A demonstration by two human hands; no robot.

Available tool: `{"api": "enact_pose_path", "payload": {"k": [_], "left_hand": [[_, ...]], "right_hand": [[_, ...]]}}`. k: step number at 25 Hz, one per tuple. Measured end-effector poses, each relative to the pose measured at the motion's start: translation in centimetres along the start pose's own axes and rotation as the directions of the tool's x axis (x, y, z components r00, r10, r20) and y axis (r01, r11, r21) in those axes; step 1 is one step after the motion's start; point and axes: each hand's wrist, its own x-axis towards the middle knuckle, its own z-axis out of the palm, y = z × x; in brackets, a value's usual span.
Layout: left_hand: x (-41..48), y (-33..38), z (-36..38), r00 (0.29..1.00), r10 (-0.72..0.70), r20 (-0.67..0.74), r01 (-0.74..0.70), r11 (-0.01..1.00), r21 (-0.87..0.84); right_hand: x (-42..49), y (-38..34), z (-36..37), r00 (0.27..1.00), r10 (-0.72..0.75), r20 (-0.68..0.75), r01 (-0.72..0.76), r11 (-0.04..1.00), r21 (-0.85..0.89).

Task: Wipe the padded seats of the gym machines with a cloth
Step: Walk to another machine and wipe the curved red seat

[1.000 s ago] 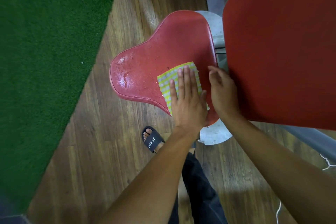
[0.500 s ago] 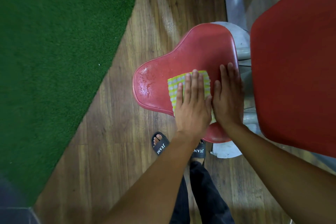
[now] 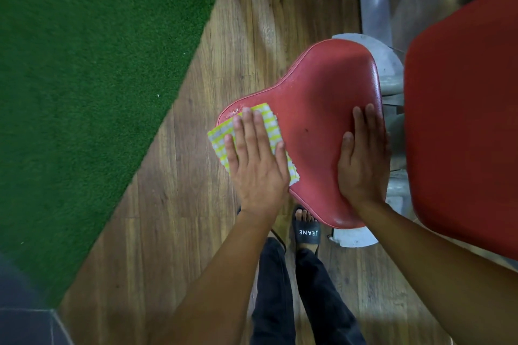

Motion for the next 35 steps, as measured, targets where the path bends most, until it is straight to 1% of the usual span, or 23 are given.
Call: {"api": "enact_pose_path", "payload": {"k": [2, 3, 5, 7, 10, 13, 16, 19, 23, 26, 29, 31, 32, 33, 35], "left_hand": [[1.1, -0.2, -0.2, 0.995, -0.099, -0.008, 0.099, 0.995, -0.014], [1.7, -0.3, -0.2, 0.992, -0.125, -0.003, 0.125, 0.992, -0.011], [2.8, -0.3, -0.4, 0.989, -0.148, 0.019, 0.148, 0.989, 0.005], [3.7, 0.1, -0.5, 0.990, -0.135, 0.031, 0.134, 0.990, 0.038], [5.6, 1.2, -0.4, 0.996, -0.030, 0.084, 0.023, 0.997, 0.079], [7.7, 3.2, 0.4, 0.987, 0.076, 0.142, -0.085, 0.994, 0.061], [9.4, 6.0, 1.6, 0.975, 0.119, 0.187, -0.126, 0.992, 0.025], [10.8, 8.5, 2.8, 0.972, 0.154, 0.176, -0.158, 0.987, 0.006], [12.5, 11.4, 4.3, 0.946, 0.283, 0.160, -0.286, 0.958, -0.003], [13.3, 13.1, 5.3, 0.907, 0.403, 0.121, -0.402, 0.915, -0.035], [13.5, 13.7, 5.9, 0.851, 0.516, 0.097, -0.509, 0.856, -0.085], [13.4, 13.4, 5.6, 0.832, 0.546, 0.103, -0.538, 0.838, -0.094], [13.1, 13.1, 5.4, 0.831, 0.546, 0.105, -0.539, 0.838, -0.089], [12.6, 12.8, 5.1, 0.835, 0.539, 0.109, -0.533, 0.842, -0.083], [10.9, 12.1, 4.5, 0.841, 0.527, 0.126, -0.521, 0.850, -0.077]], "right_hand": [[-0.1, 0.0, 0.0, 1.000, 0.005, 0.012, -0.005, 1.000, -0.008], [-0.1, 0.0, 0.0, 1.000, 0.004, 0.015, -0.004, 1.000, -0.021], [-0.1, -0.1, 0.1, 1.000, -0.001, 0.021, 0.002, 0.999, -0.049], [-0.2, -0.2, 0.1, 1.000, 0.001, 0.027, 0.000, 0.998, -0.067], [-0.2, -0.2, 0.1, 1.000, -0.004, 0.025, 0.005, 0.997, -0.078], [-0.2, -0.2, 0.2, 1.000, 0.000, -0.005, -0.001, 0.995, -0.099], [-0.1, -0.2, 0.3, 1.000, 0.006, -0.005, -0.006, 0.994, -0.111], [0.0, -0.2, 0.4, 1.000, 0.016, -0.001, -0.016, 0.995, -0.103], [0.0, -0.2, 0.5, 1.000, 0.008, -0.026, -0.011, 0.995, -0.102], [0.0, -0.2, 0.4, 1.000, 0.011, -0.003, -0.011, 0.995, -0.097], [0.2, -0.2, 0.3, 1.000, 0.021, 0.011, -0.020, 0.997, -0.076], [0.2, 0.0, 0.1, 0.999, 0.034, 0.018, -0.034, 0.999, -0.010], [0.1, 0.1, 0.0, 0.999, 0.049, 0.017, -0.050, 0.997, 0.054], [0.2, 0.1, -0.1, 0.997, 0.077, 0.017, -0.079, 0.986, 0.145], [0.3, 0.3, -0.3, 0.987, 0.157, 0.037, -0.159, 0.919, 0.361]]}}
